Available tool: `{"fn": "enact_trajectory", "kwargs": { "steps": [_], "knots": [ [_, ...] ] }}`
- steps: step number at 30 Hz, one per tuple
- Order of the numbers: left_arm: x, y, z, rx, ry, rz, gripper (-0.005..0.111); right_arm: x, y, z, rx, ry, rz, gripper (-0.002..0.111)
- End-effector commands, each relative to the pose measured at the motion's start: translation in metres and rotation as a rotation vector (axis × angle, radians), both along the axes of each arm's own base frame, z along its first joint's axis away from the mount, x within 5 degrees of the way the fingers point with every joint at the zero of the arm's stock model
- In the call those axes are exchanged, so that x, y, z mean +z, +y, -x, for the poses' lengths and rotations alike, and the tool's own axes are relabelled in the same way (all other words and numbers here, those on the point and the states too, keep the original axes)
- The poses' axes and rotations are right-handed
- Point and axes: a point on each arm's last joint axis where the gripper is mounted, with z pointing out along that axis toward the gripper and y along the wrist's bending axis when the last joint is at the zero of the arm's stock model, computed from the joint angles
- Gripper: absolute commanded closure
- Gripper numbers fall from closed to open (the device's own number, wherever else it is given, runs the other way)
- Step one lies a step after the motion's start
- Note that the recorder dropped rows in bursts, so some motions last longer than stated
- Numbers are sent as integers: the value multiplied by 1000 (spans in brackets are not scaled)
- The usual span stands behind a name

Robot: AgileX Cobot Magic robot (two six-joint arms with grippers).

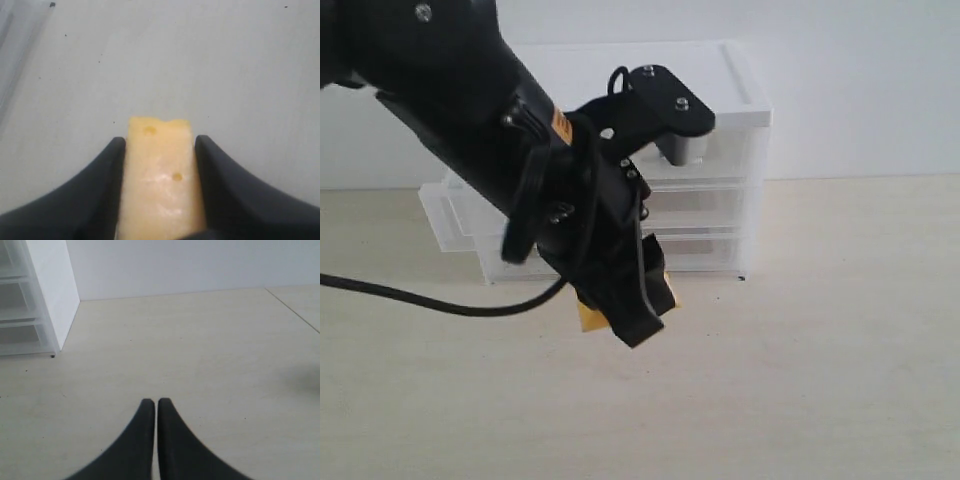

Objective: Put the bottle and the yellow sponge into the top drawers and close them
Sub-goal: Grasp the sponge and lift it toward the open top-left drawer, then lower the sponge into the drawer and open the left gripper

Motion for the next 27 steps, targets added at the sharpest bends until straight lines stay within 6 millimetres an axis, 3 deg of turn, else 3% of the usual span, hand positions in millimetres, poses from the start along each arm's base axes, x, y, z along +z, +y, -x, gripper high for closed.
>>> {"fn": "enact_trajectory", "kwargs": {
  "steps": [1, 10, 21, 27],
  "knots": [
    [32, 24, -2, -75, -40, 70, 102, -1, 0, 0, -2, -5, 5, 108],
    [64, 74, -8, -180, -201, 53, 102, -1, 0, 0, -2, -5, 5, 108],
    [68, 132, -58, -283, -340, 111, 102, -1, 0, 0, -2, -5, 5, 108],
    [61, 132, -96, -299, -302, 107, 102, -1, 0, 0, -2, -5, 5, 108]
  ]
}}
